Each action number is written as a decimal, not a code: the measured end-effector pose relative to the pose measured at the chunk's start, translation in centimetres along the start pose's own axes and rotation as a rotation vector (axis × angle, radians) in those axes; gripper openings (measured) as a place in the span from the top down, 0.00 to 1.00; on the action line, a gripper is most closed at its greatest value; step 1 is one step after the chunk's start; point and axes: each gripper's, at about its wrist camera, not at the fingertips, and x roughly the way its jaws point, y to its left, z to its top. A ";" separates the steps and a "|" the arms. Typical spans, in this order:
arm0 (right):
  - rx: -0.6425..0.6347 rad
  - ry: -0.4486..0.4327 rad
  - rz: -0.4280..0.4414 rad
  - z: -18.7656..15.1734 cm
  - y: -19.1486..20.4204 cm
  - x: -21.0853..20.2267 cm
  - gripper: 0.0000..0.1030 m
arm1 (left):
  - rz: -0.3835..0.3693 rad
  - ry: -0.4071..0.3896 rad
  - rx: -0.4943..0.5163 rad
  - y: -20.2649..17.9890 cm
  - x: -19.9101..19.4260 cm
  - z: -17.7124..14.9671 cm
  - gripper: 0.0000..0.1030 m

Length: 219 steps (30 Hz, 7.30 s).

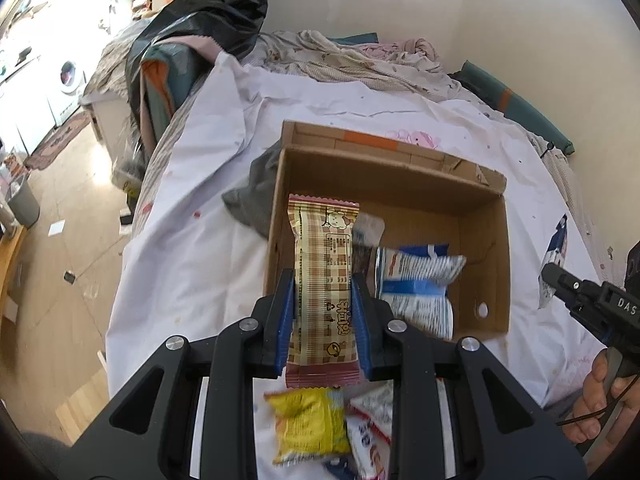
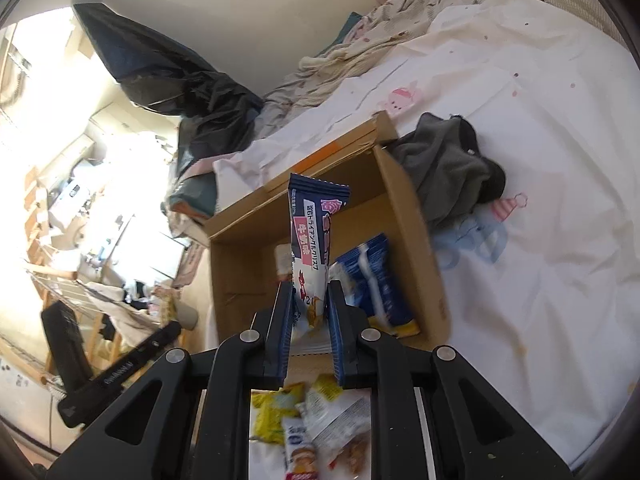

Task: Organize snacks
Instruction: 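Carry both bars into the cardboard box and open both tools, then move both tools back over the remaining snacks, then grasp the yellow chip bag with left tool while right tool grasps white-red bag, then lower both bags into the box and open both tools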

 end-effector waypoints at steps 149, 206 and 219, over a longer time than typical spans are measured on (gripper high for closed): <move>0.054 0.260 -0.233 -9.9 -0.3 3.9 0.08 | 0.077 0.453 -0.131 2.9 9.7 -11.5 0.67; -0.009 0.339 0.103 -9.8 4.9 4.7 0.65 | 0.093 0.104 -0.121 4.3 -1.4 -6.5 0.67; -0.102 0.195 0.019 -1.9 4.9 5.7 0.65 | 0.053 0.010 -0.007 1.2 1.0 0.4 0.67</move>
